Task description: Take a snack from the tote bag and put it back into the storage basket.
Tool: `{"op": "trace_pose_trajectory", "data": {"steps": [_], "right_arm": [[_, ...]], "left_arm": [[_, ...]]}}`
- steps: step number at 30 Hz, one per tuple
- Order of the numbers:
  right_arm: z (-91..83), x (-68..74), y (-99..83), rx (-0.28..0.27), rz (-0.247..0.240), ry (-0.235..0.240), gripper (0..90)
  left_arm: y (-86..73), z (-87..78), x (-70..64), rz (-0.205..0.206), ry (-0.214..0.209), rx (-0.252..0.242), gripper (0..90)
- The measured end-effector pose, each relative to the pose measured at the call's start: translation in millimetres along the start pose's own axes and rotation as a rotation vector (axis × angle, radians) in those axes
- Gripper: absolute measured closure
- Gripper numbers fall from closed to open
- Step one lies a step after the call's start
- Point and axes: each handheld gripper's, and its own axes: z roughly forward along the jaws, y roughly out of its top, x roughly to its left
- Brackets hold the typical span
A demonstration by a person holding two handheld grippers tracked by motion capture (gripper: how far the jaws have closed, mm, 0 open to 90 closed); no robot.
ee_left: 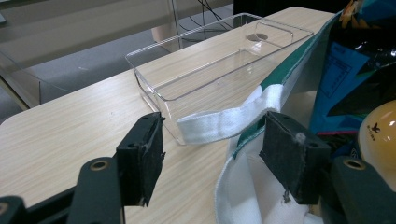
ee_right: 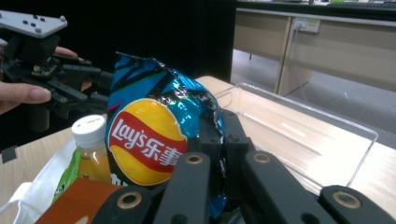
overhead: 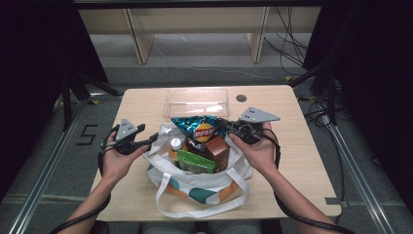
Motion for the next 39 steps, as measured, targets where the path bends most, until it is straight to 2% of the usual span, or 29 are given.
{"op": "trace_pose_trajectory", "data": {"steps": [1, 2, 4, 9, 11, 12, 14, 16, 19, 23, 26, 28, 31, 32, 35, 36, 39], "right_arm": [[-0.2, 1.1, 0.3, -0.003, 0.016, 0.001, 90.0], [0.5, -0.8, 1.5, -0.017, -0.008, -0.001, 90.0], [-0.7, 0.1, 3.6, -0.028, 0.007, 0.001, 90.0], [-3.4, -0.3, 11.1, -0.065, 0.001, -0.002, 90.0], [-4.9, 1.2, 13.6, -0.074, 0.021, -0.013, 90.0], [-5.0, 0.7, 16.7, -0.099, 0.01, -0.003, 90.0], [-6.5, 0.9, 22.3, -0.115, -0.002, -0.007, 90.0], [-6.8, 0.3, 26.0, -0.124, -0.007, -0.014, 90.0], [-7.2, 0.2, 27.5, -0.124, 0.011, -0.023, 90.0], [-6.8, -1.6, 30.4, -0.141, 0.002, -0.009, 90.0], [-7.5, -2.2, 32.9, -0.162, -0.001, -0.028, 90.0], [-7.8, -0.1, 34.0, -0.162, 0.021, -0.024, 90.0], [-7.7, -2.1, 36.6, -0.176, -0.006, -0.026, 90.0], [-8.2, -0.2, 37.0, -0.173, 0.022, -0.026, 90.0], [-8.1, -1.9, 39.5, -0.177, -0.01, -0.024, 90.0], [-8.2, -0.7, 40.3, -0.183, 0.002, -0.02, 90.0], [-8.5, -1.4, 42.8, -0.196, -0.003, -0.023, 90.0]], "left_arm": [[-0.2, 0.0, 0.3, 0.001, -0.002, 0.001, 37.6], [-0.4, 0.0, 0.6, 0.003, -0.002, 0.003, 37.6], [-0.6, 0.1, 1.2, 0.007, -0.002, 0.003, 37.6], [-0.6, -0.1, 0.9, 0.0, 0.0, 0.002, 37.4], [-0.6, -0.4, 1.3, 0.004, 0.001, 0.005, 37.4], [-0.6, -0.4, 1.4, 0.003, 0.001, 0.004, 37.4], [-0.6, -0.3, 1.3, 0.001, 0.002, 0.004, 37.3], [-0.5, -0.1, 1.3, 0.001, 0.001, 0.003, 37.3], [-0.6, 0.1, 1.3, -0.001, 0.002, 0.003, 37.2], [-0.9, 0.2, 1.7, -0.008, 0.003, 0.003, 37.1], [-0.7, 0.4, 1.9, -0.01, -0.001, 0.005, 36.6], [-0.1, 0.1, 1.7, -0.009, 0.0, 0.003, 36.3], [0.0, -0.1, 1.8, -0.012, 0.002, 0.0, 36.3], [-0.1, 0.0, 1.9, -0.012, 0.003, 0.0, 36.3], [-0.3, 0.2, 2.4, -0.014, 0.004, -0.002, 36.2], [-0.3, 0.3, 2.5, -0.014, 0.004, -0.002, 36.2], [-0.6, 0.7, 2.5, -0.016, 0.003, -0.001, 36.2]]}}
